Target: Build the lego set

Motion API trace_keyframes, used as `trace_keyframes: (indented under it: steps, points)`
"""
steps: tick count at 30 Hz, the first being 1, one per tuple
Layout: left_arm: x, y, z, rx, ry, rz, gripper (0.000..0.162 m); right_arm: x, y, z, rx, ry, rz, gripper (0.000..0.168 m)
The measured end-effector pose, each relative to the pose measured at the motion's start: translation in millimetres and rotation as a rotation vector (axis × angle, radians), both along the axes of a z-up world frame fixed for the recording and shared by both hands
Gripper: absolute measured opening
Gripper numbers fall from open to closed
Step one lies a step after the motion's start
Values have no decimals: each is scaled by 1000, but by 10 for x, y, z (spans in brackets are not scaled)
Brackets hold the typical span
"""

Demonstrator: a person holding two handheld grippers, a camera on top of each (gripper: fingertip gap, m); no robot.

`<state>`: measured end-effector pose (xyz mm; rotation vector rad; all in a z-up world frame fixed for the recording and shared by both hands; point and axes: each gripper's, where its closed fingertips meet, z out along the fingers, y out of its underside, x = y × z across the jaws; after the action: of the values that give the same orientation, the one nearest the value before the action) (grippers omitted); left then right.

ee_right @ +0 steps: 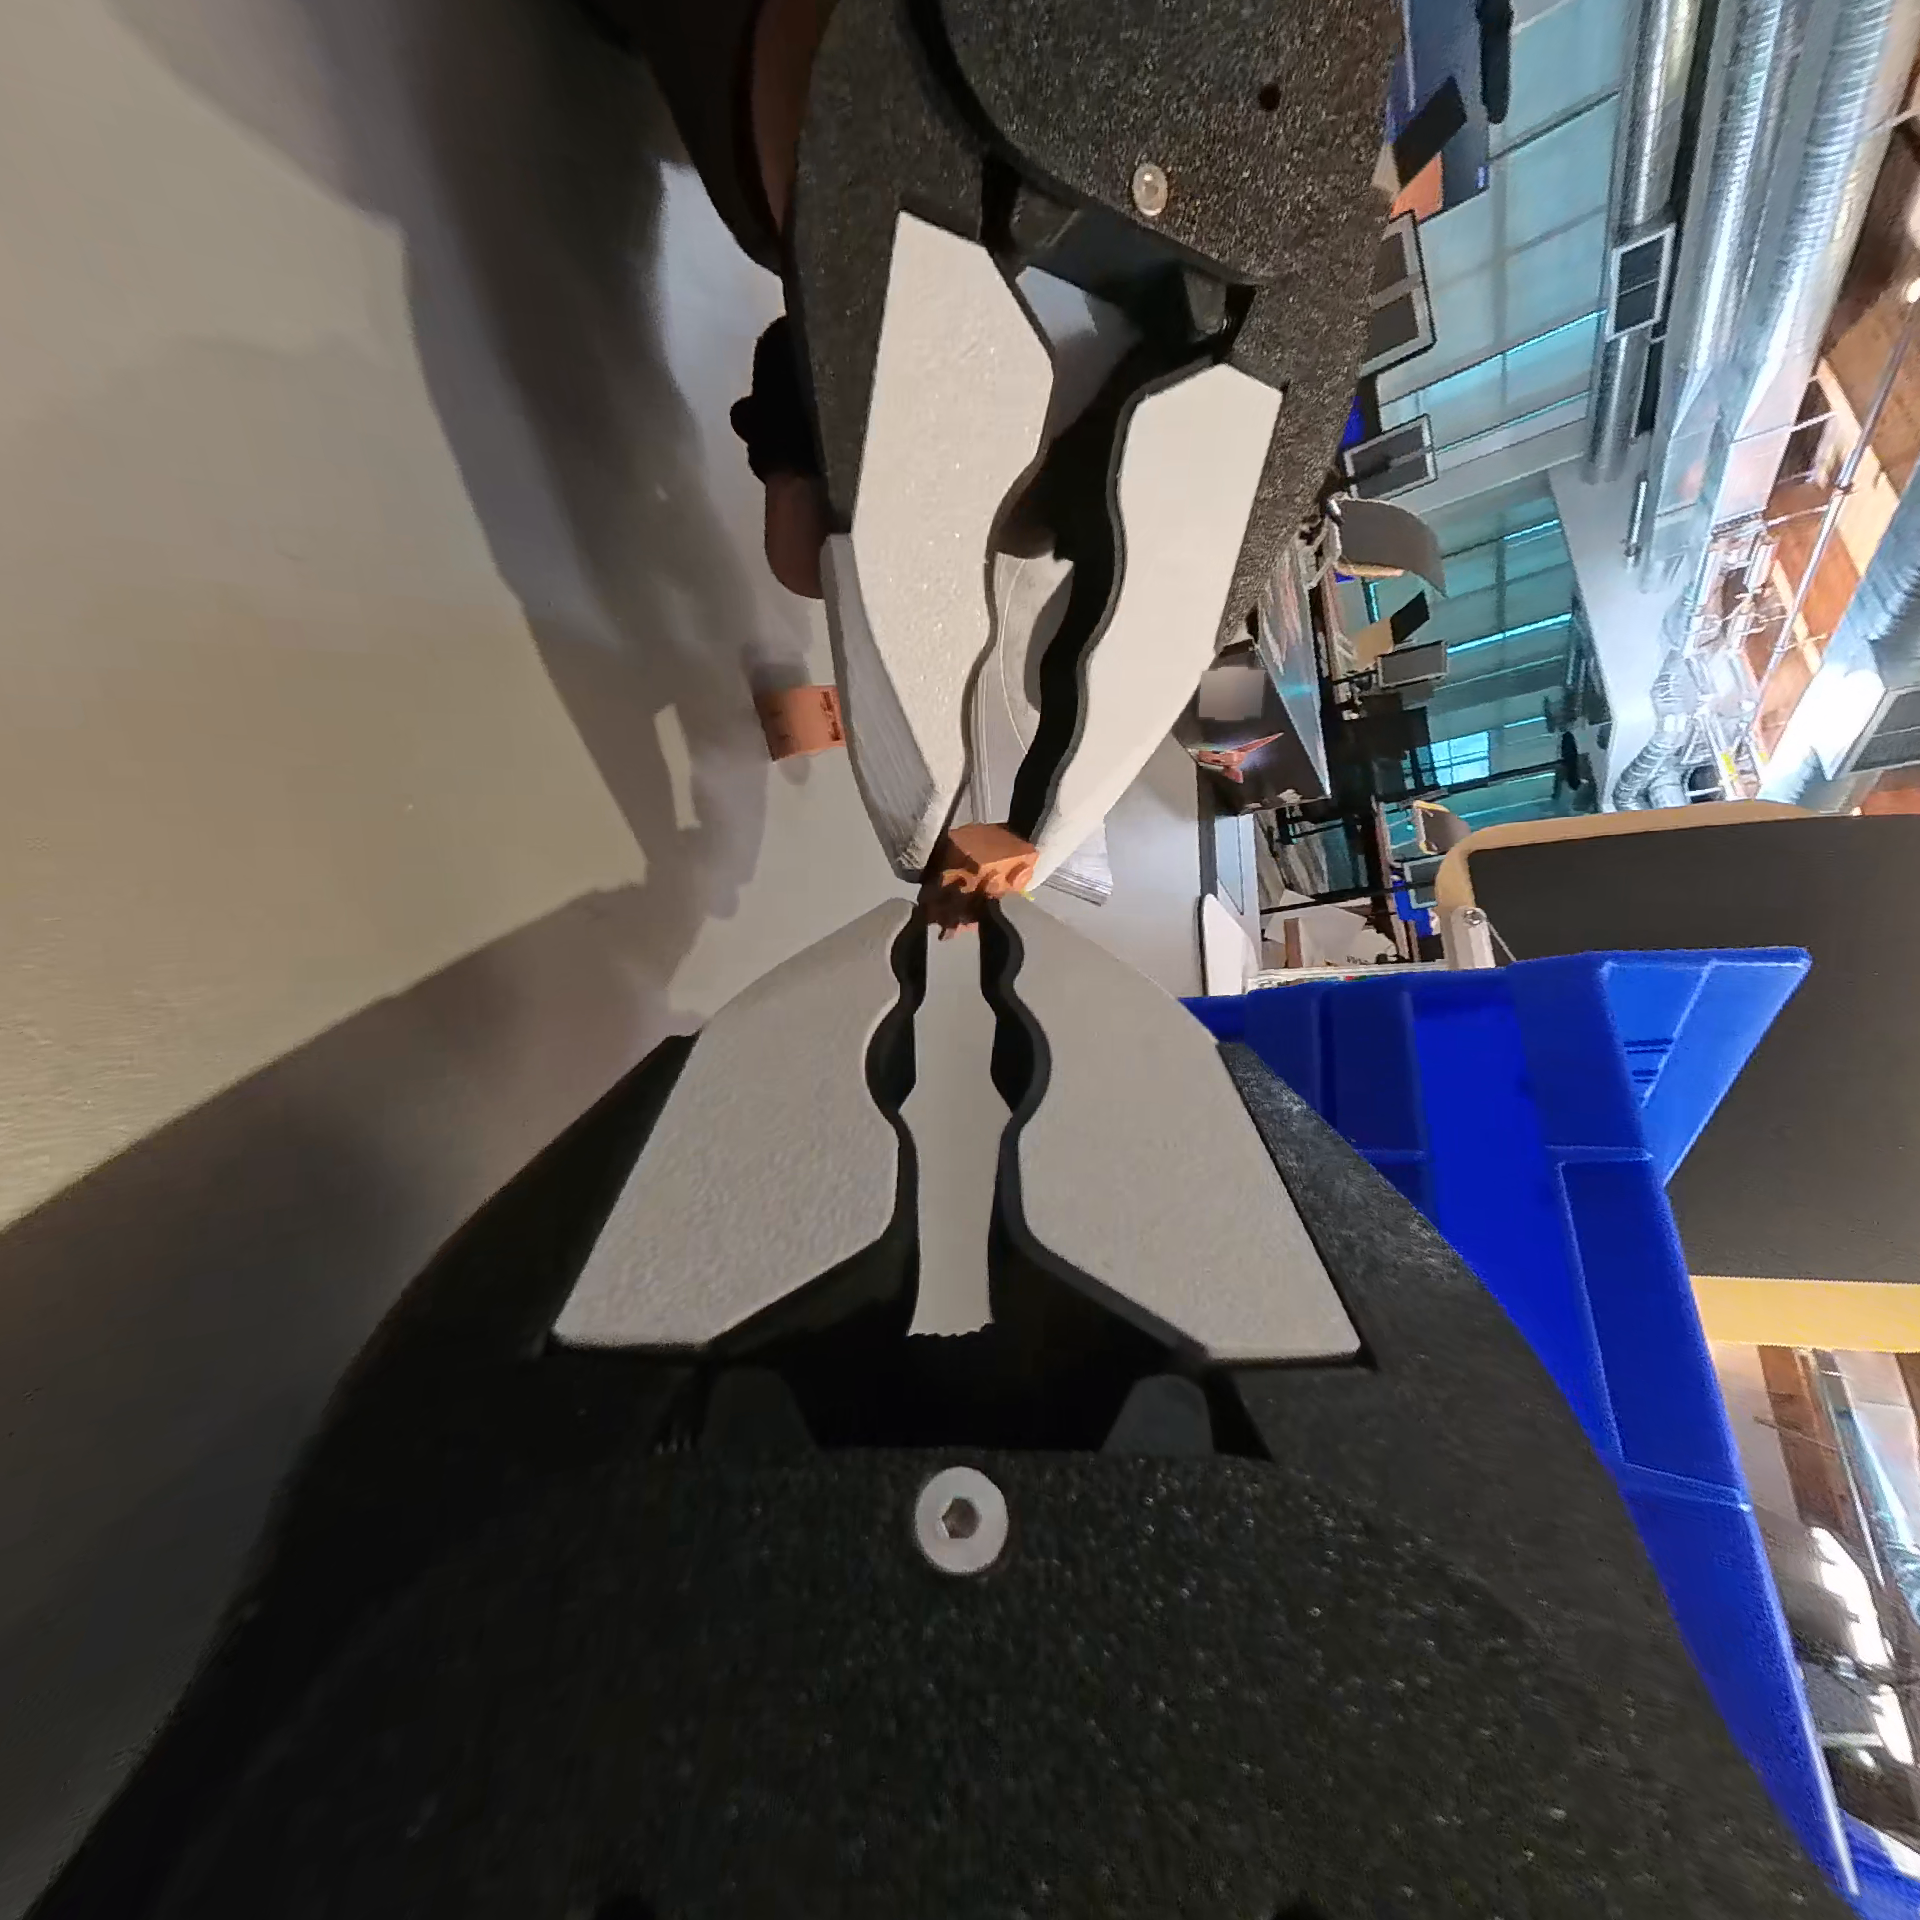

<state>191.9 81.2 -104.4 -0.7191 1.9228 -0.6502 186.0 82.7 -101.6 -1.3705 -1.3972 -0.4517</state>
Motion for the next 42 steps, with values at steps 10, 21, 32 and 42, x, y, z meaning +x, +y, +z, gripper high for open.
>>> trace_keyframes:
  steps: [10,21,32,42]
  points:
    - [6,-3,0,-1,-7,-6,18,12,6,3,-23,30,-5,10]
    - [68,124,74,-265,2,110,19,92,140,64,92,-22,-130,8]
    - [72,138,91,-456,41,122,19,76,155,107,160,-49,-143,6]
    - [61,127,106,-599,65,85,17,53,143,146,206,-73,-132,6]
